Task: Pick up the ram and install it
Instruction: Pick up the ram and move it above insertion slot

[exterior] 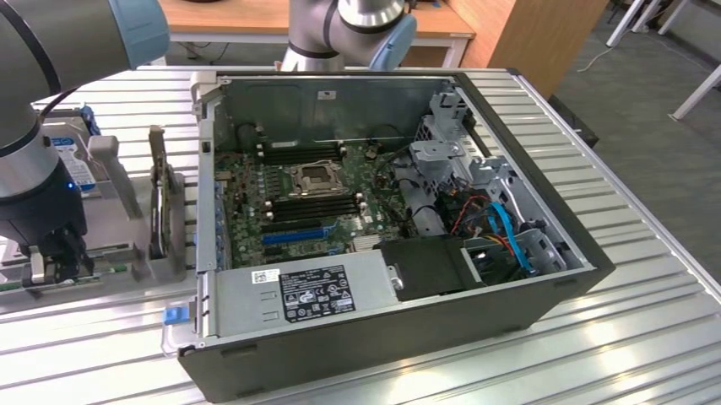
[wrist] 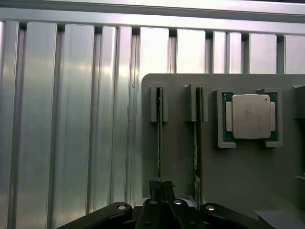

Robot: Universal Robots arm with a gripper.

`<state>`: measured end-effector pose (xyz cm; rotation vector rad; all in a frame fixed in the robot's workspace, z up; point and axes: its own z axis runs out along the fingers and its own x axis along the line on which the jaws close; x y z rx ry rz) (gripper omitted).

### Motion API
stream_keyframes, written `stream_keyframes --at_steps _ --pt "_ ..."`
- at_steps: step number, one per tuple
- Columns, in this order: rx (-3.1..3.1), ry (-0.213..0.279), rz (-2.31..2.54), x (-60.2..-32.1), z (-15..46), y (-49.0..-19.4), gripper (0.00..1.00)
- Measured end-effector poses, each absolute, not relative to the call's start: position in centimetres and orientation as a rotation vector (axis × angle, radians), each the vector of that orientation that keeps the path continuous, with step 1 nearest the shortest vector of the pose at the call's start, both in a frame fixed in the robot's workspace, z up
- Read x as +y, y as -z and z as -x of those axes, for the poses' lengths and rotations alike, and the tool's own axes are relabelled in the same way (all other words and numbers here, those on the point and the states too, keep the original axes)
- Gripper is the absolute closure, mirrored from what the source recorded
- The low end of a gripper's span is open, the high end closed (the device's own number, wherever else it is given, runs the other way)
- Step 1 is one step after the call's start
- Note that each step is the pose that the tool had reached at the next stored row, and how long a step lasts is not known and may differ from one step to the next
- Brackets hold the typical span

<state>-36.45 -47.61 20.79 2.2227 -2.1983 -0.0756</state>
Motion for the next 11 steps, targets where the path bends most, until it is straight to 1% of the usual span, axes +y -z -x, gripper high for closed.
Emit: stream_keyframes --at_steps 11 --pt "-2.198 0.076 -2.223 -47.61 36.43 -21.36 0.89"
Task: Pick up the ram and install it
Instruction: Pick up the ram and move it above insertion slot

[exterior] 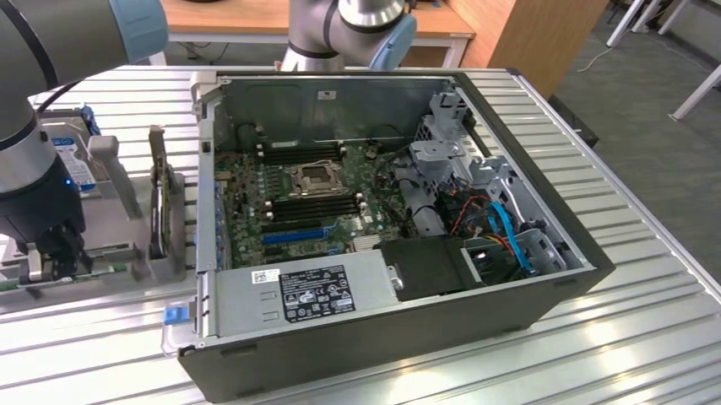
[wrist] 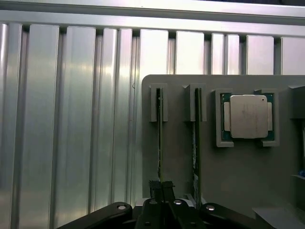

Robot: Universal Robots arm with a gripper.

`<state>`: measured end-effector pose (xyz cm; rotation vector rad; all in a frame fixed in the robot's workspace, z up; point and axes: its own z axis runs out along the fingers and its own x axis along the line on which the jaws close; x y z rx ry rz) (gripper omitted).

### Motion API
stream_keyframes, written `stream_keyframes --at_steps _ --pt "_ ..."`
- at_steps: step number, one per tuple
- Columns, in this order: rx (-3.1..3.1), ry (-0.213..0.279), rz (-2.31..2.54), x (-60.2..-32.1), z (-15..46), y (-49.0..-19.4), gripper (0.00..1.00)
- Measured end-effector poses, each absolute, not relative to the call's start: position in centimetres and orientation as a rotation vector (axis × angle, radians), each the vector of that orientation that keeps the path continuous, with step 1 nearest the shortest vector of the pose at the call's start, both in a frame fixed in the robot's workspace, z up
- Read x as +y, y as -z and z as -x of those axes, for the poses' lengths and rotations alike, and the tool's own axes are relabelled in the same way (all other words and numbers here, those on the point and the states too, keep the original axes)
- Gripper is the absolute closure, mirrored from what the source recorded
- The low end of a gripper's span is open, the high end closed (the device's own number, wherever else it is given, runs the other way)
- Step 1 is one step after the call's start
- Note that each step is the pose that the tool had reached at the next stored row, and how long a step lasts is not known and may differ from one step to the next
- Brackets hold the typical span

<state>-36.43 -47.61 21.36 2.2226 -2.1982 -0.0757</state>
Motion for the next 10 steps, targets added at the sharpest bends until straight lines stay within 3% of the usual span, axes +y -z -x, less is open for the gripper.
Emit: stream_keyframes --at_steps 10 --pt "-2.198 0.076 -2.223 -47.6 36.4 -22.7 0.89"
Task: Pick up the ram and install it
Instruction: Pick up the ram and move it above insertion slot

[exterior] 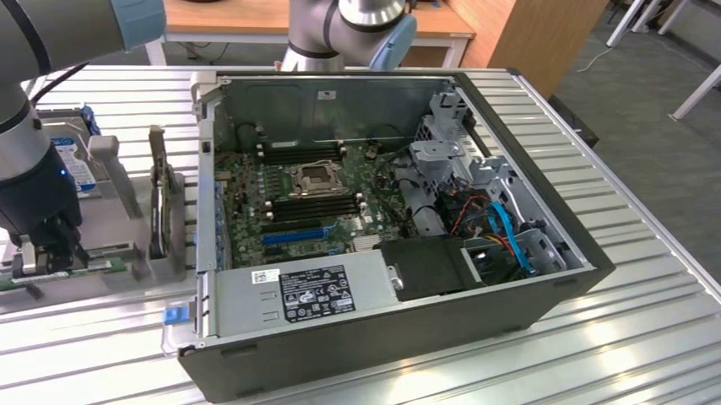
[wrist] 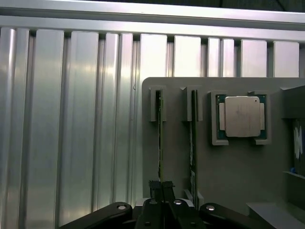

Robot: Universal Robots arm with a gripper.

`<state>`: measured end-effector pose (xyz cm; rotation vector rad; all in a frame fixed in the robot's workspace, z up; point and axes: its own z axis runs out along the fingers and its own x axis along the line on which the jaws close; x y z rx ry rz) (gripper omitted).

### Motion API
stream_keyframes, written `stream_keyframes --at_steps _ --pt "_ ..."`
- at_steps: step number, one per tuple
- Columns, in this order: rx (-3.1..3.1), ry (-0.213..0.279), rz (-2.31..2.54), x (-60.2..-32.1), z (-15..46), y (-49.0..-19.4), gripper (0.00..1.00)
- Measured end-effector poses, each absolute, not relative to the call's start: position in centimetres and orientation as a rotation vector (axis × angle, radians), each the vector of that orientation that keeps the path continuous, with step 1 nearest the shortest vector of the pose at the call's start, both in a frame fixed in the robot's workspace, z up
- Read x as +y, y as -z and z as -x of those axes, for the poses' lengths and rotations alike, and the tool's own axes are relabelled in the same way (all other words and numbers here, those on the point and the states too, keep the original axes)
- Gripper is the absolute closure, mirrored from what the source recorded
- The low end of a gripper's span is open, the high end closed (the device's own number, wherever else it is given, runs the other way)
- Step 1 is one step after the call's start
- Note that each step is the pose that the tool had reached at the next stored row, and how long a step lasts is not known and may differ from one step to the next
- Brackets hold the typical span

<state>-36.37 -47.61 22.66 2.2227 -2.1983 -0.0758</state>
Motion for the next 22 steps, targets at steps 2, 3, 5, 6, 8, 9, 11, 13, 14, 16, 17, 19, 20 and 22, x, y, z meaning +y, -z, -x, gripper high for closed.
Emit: stream_keyframes --at_steps 2,3,5,6,8,9,11,13,14,16,17,19,20,22 --pt "-2.198 0.076 -2.223 -47.6 36.4 -23.0 0.89" --pt "-2.198 0.076 -2.223 -47.6 36.3 -23.1 0.89" --pt "-2.198 0.076 -2.223 -47.6 36.3 -23.5 0.89" --pt "-2.198 0.076 -2.223 -47.6 36.3 -23.7 0.89" --pt "-2.198 0.076 -2.223 -47.6 36.3 -24.0 0.89" --pt "-2.198 0.076 -2.223 -47.6 36.3 -24.2 0.89" --pt "-2.198 0.076 -2.223 -47.6 36.3 -24.6 0.89" --pt "-2.198 0.076 -2.223 -47.6 36.2 -24.8 0.89" --pt "-2.198 0.076 -2.223 -47.6 36.2 -25.0 0.89" --pt "-2.198 0.076 -2.223 -47.6 36.2 -25.2 0.89" --pt "-2.198 0.076 -2.223 -47.6 36.2 -25.4 0.89" --pt "-2.198 0.076 -2.223 -47.6 36.2 -25.6 0.89" --pt "-2.198 0.076 -2.223 -47.6 36.2 -25.8 0.89" --pt "-2.198 0.076 -2.223 -47.6 36.2 -26.1 0.89"
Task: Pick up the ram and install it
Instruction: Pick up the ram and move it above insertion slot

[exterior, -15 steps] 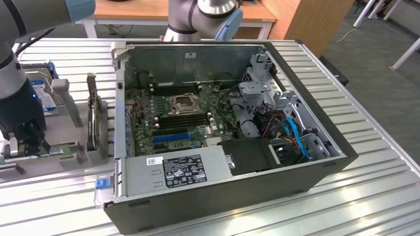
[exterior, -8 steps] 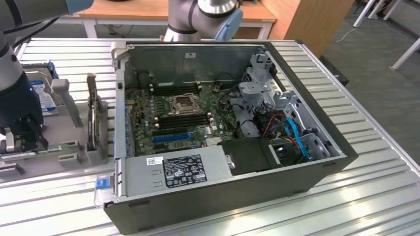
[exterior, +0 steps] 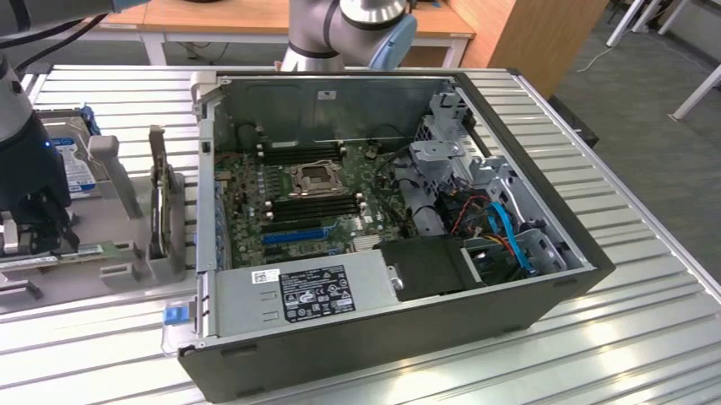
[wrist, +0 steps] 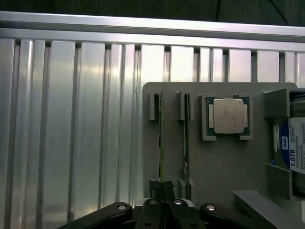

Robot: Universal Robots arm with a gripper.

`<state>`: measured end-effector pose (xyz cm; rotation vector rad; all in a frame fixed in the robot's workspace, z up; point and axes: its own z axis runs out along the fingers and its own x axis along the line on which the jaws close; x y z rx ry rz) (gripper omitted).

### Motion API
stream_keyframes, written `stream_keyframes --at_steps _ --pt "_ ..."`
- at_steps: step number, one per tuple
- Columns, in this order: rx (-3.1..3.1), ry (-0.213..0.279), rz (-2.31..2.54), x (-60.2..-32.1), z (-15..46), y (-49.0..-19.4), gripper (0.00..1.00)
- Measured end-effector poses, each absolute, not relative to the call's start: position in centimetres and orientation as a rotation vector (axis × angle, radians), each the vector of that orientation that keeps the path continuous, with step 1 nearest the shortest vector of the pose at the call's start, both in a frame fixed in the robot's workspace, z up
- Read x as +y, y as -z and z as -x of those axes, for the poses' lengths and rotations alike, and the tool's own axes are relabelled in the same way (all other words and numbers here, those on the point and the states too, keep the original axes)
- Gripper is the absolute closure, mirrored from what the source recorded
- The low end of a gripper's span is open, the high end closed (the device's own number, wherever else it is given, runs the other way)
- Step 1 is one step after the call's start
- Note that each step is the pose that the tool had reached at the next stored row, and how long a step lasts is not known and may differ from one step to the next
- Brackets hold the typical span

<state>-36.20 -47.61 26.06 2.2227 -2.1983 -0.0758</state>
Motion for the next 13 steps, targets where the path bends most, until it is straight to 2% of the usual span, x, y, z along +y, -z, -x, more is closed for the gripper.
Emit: stream_keyframes --at_steps 13 --pt "-2.198 0.076 -2.223 -47.6 36.2 -27.5 0.89"
